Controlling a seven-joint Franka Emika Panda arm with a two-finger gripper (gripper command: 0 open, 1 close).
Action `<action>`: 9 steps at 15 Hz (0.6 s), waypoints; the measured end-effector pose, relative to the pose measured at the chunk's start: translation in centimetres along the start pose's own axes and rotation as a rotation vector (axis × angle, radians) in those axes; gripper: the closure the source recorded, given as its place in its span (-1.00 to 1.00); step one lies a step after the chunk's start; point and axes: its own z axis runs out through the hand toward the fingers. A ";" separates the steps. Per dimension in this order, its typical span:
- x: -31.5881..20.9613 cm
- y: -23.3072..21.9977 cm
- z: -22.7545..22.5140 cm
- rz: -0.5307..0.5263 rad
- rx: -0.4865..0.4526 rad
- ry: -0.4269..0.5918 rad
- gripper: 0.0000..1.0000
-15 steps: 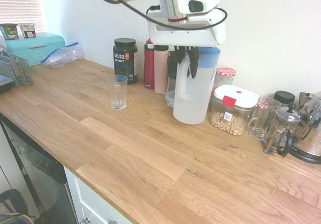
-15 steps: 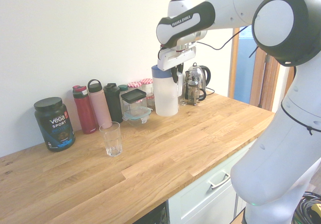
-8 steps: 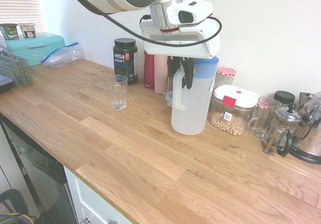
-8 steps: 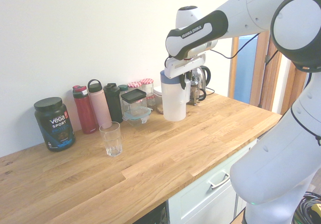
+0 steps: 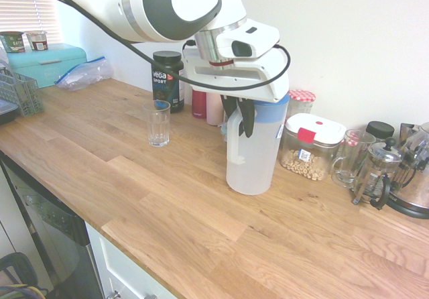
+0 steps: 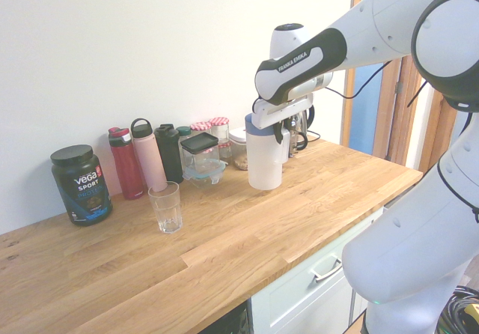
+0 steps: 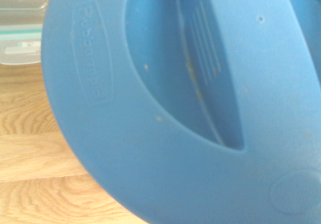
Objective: Pour me some water
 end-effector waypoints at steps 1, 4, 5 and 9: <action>-0.1 0.2 0.2 0.002 -0.001 -0.001 1.00; -0.4 0.6 0.9 0.005 -0.005 -0.006 1.00; -0.5 0.8 1.1 0.005 -0.008 -0.008 1.00; -0.8 1.1 1.7 0.004 -0.016 -0.018 -1.00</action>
